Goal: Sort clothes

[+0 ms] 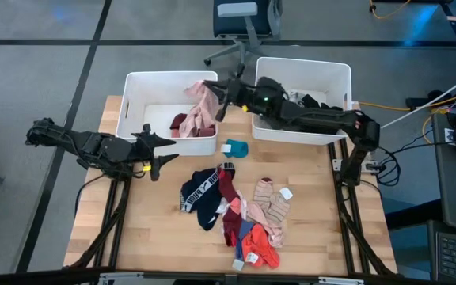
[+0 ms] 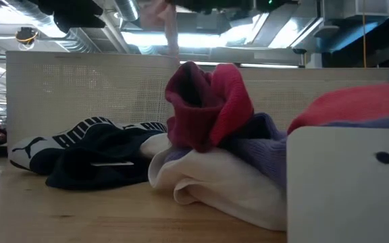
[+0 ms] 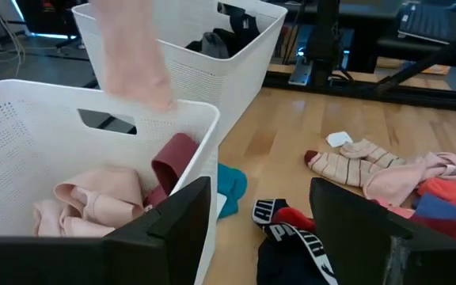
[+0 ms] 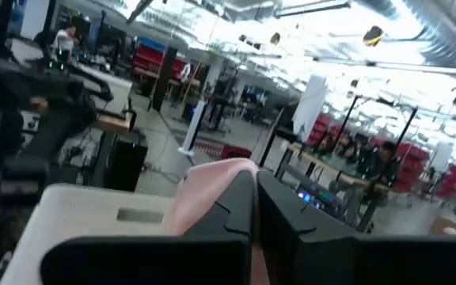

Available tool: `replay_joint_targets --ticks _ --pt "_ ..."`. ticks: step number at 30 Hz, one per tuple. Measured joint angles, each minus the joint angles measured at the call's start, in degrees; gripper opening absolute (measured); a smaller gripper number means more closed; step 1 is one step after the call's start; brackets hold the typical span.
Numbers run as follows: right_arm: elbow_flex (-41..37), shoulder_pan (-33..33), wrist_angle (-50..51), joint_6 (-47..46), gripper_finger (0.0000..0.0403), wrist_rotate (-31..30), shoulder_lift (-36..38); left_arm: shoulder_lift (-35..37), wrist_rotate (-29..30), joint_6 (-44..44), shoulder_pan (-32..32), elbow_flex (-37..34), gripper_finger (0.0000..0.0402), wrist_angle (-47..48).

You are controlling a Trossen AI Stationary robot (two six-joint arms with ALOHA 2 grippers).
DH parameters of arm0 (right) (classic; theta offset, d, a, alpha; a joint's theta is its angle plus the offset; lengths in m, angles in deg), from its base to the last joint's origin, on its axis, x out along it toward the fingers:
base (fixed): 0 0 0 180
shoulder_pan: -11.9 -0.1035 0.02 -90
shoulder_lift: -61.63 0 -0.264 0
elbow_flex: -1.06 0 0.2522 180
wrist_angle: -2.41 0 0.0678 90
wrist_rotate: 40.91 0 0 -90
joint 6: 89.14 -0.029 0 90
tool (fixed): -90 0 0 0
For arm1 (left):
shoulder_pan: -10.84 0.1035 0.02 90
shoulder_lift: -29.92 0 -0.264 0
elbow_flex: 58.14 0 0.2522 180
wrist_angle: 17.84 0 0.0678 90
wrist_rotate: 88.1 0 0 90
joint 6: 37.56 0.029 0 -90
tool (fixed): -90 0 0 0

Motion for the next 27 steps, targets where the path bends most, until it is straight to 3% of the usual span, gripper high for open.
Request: replay_joint_targets --ticks 16,20,27 --pt "-0.04 -0.09 1.7 -0.13 0.0023 -0.48 -6.41 0.0 0.0 0.36 0.02 0.0 0.0208 0.38" --pt "-0.04 -0.13 6.16 -0.76 0.007 -0.48 -6.41 0.0 0.0 0.36 0.01 0.0 0.0208 0.38" --pt "-0.13 -1.01 14.99 -2.03 0.0195 -1.05 -5.64 0.0 0.0 0.3 0.0 0.0 0.0208 0.46"
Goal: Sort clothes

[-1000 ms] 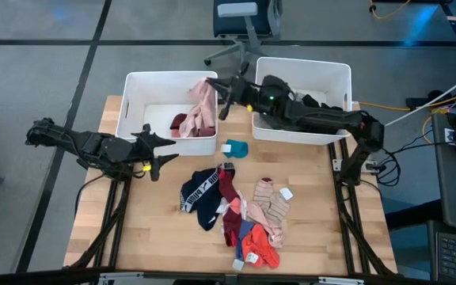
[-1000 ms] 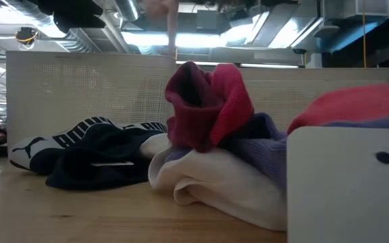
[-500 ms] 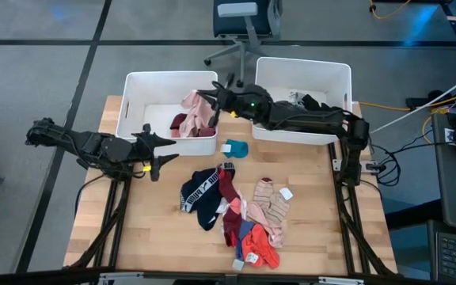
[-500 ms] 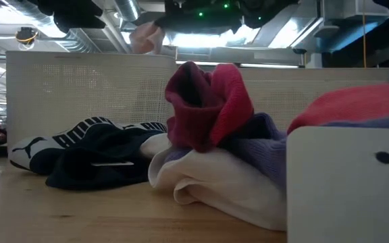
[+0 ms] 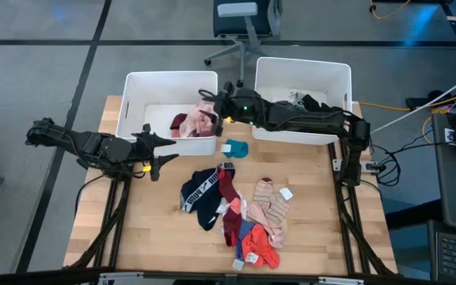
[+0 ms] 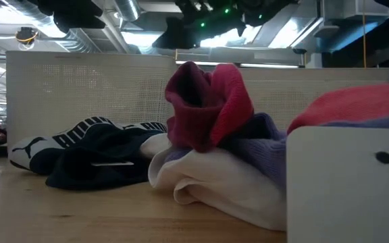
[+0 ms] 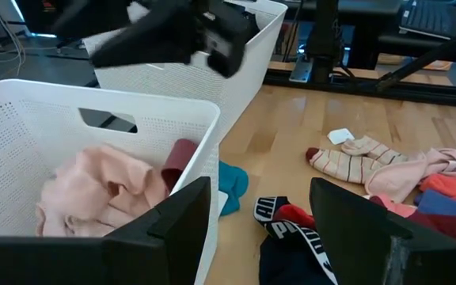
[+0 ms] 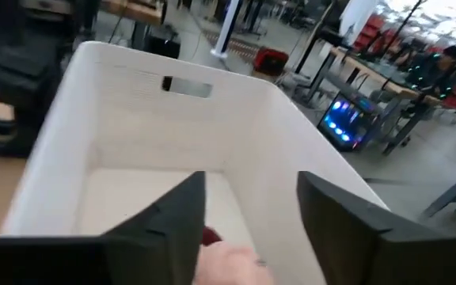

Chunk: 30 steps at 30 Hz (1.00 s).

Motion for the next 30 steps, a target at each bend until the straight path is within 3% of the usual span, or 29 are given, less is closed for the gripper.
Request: replay_joint_targets --ticks 6,13,18,22,30 --pt "0.11 -4.81 15.1 -0.13 0.0243 -1.62 6.96 0.0 0.0 0.05 0.0 0.0 0.0208 0.07" --pt "0.13 -14.56 42.82 -9.28 0.0242 -0.36 16.71 0.0 -0.02 -0.73 0.0 0.0 0.0208 1.74" --pt "0.09 -23.27 59.81 -19.38 0.0242 0.13 18.8 0.02 -0.02 -1.01 0.0 0.0 0.0208 1.51" --pt "-3.06 -30.1 62.56 -25.45 0.0241 -0.5 18.82 0.02 -0.01 -1.37 0.01 0.0 0.0208 2.01" --pt "-18.54 -37.97 51.52 -35.01 0.0241 -0.57 18.75 0.02 0.0 -2.91 0.0 0.0 0.0208 3.06"
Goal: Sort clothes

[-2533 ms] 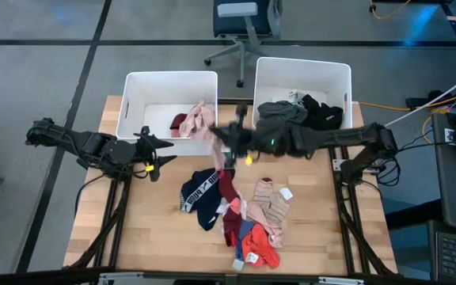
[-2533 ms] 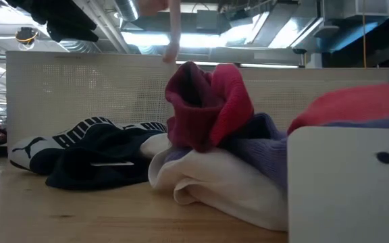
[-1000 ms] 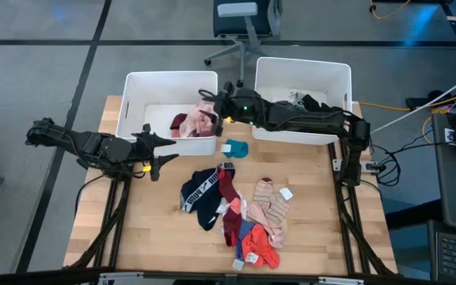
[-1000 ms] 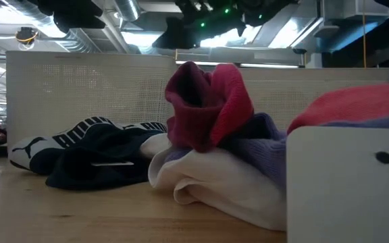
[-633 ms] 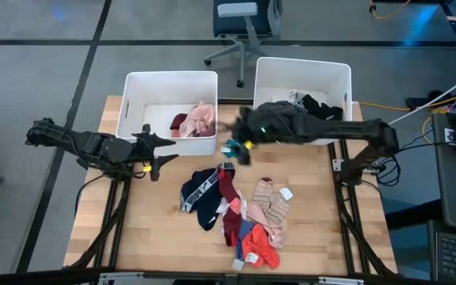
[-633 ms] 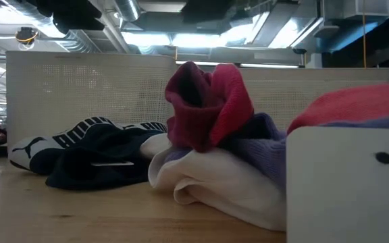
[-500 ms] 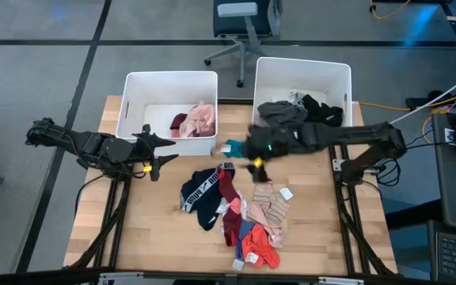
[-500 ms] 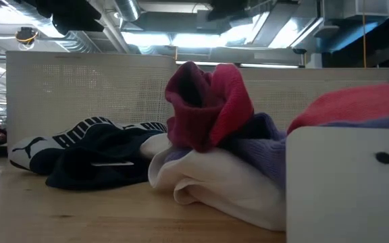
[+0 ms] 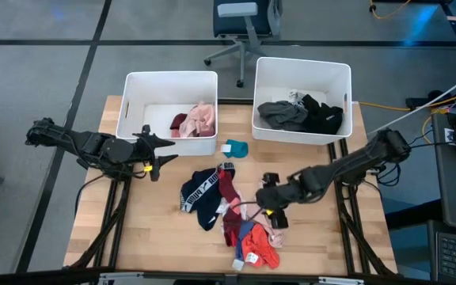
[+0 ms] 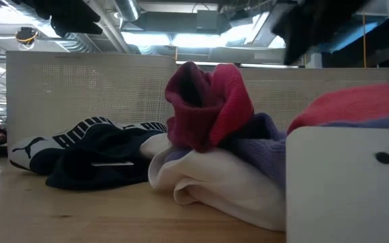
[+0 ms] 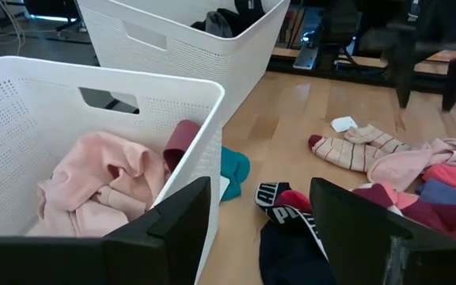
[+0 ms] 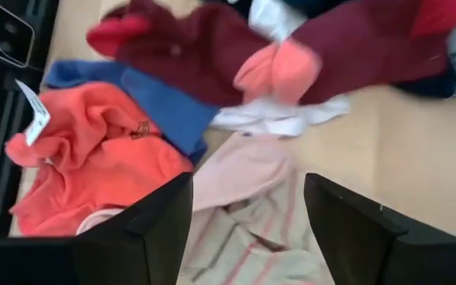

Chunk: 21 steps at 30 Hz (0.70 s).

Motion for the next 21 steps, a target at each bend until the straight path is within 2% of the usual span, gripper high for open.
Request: replay_joint_targets --ticks 9,15,21 --pt "-16.0 -0.96 -13.46 -10.92 0.0241 1.07 0.0 0.0 0.0 -0.85 0.02 0.0 0.0208 0.0" --pt "-21.81 -0.95 -26.5 -11.56 0.0241 1.25 0.0 -0.02 0.0 -1.08 0.02 0.0 0.0208 0.01" --pt "-24.14 -0.91 -31.01 -13.3 0.0241 0.1 -0.43 -0.01 -0.02 -1.09 0.01 0.0 0.0208 0.02"
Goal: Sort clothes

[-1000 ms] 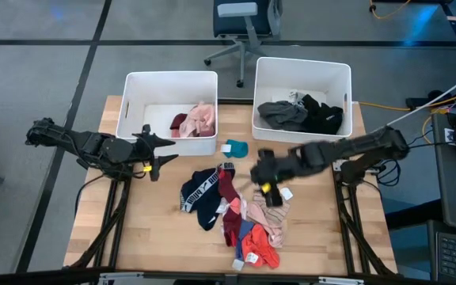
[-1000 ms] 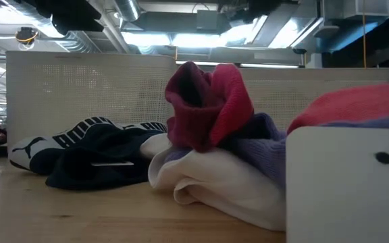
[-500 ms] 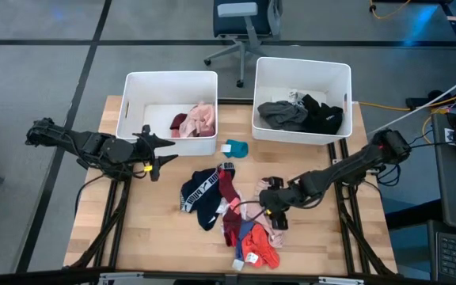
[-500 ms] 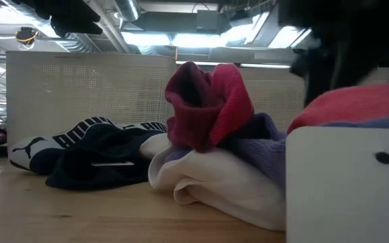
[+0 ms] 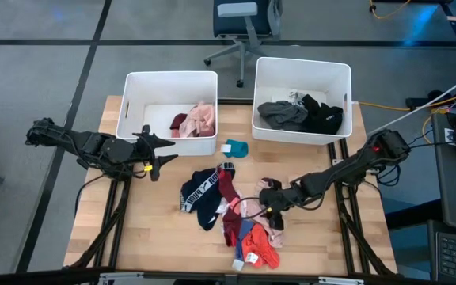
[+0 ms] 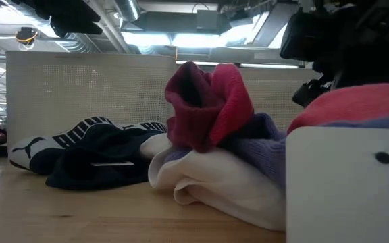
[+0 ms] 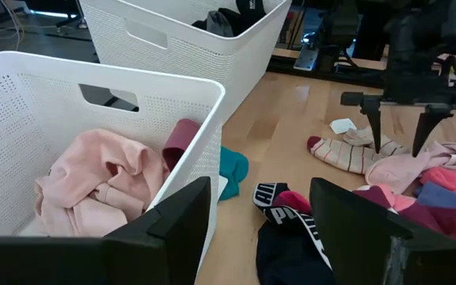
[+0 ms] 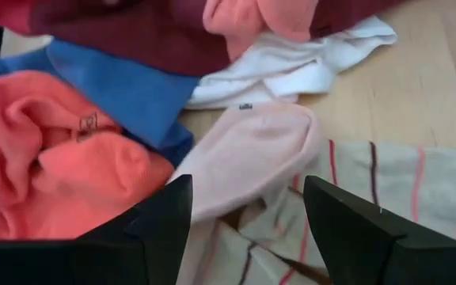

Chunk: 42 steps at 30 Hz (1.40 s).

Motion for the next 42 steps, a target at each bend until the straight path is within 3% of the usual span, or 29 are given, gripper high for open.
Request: replay_joint_targets --ticks 10,13,21,27,31,38,42 --pt "-0.39 0.0 -7.03 -0.36 0.0226 2.54 -5.97 0.01 0.01 0.0 0.01 0.0 0.0208 0.33" --pt "-0.38 0.0 -7.34 0.68 0.0183 2.47 -6.09 -0.01 0.0 0.0 0.0 0.0 0.0208 0.34" --pt "-0.17 0.0 -6.42 5.24 0.0014 2.96 -6.1 -0.01 0.02 0.0 0.01 0.0 0.0208 0.35" --pt "5.84 0.0 3.82 7.99 0.003 2.49 -5.8 0.0 0.01 0.0 0.01 0.0 0.0208 0.39" --pt "12.69 0.0 12.37 12.94 0.0011 0.8 -5.78 -0.01 0.0 0.0 0.0 0.0 0.0208 0.42" --pt "28.27 0.42 29.05 23.06 0.0018 -6.97 -5.73 0.0 0.0 0.0 0.01 0.0 0.0208 0.44" --pt "35.61 1.7 31.38 29.91 0.0014 -11.12 -5.69 -0.01 0.02 0.24 0.01 0.0 0.0208 0.44"
